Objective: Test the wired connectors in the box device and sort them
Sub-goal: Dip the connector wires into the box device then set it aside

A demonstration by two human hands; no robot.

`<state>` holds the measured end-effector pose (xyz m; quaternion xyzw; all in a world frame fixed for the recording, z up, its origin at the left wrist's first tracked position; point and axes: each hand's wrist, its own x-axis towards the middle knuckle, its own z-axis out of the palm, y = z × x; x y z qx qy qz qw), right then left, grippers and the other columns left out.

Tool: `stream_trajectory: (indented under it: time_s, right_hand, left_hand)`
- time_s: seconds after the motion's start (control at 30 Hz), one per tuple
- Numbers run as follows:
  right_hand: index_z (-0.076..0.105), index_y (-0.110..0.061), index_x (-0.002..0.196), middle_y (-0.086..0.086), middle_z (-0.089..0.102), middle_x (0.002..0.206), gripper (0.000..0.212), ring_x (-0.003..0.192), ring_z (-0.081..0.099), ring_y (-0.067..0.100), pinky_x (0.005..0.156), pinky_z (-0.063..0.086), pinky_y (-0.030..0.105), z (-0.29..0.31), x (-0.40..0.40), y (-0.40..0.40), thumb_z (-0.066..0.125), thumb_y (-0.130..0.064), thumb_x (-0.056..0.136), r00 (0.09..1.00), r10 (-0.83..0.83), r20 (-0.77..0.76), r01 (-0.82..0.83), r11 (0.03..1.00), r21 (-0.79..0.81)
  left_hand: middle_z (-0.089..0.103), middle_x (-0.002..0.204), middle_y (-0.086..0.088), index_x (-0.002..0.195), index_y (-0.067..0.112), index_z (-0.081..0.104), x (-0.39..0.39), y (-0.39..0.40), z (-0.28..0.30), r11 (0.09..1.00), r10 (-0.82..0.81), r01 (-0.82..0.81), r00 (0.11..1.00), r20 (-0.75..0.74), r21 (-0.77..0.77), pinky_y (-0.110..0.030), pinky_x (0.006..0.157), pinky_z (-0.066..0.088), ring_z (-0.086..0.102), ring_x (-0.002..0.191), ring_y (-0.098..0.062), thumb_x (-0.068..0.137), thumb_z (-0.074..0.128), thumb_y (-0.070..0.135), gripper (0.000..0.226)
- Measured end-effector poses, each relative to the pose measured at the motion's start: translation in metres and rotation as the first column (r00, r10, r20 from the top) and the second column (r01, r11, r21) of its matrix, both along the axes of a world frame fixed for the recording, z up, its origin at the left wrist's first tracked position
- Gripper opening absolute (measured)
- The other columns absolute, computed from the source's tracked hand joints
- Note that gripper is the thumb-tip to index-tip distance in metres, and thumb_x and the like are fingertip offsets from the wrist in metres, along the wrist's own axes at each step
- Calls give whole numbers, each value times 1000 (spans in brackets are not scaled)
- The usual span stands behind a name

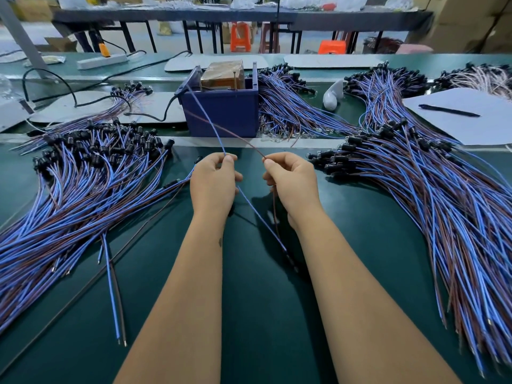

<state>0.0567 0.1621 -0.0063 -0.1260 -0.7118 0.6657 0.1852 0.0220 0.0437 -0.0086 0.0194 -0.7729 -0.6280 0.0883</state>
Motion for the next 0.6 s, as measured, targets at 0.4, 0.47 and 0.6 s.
stream_trajectory:
  time_s: [0.4, 0.47, 0.6]
  right_hand:
    - [62, -14, 89, -2, 68, 63, 9, 49, 54, 1, 48, 41, 11, 2, 0, 4, 57, -11, 96, 999, -37, -24, 33, 991, -126]
    - [62, -15, 88, -2, 68, 62, 9, 49, 53, 2, 48, 41, 11, 2, 0, 4, 57, -12, 96, 999, -33, -23, 30, 992, -123]
    - [63, -18, 86, -4, 68, 62, 11, 50, 52, 3, 50, 43, 13, 1, -1, 2, 58, -13, 95, 999, -26, -25, 24, 997, -67]
  left_hand:
    - [38, 63, -4, 73, 27, 52, 0, -9, 2, 996, 83, -83, 996, -14, -36, -33, 60, 27, 29, 62, -21, 93, 45, 15, 25]
    - [41, 69, -6, 68, 33, 48, 2, -9, 5, 995, 96, -96, 995, -1, -39, -33, 61, 29, 31, 65, -21, 92, 43, 12, 33]
    - [38, 69, -7, 65, 36, 40, 2, -9, 9, 990, 139, -139, 990, -14, -1, -34, 61, 29, 30, 66, -22, 92, 41, 10, 38]
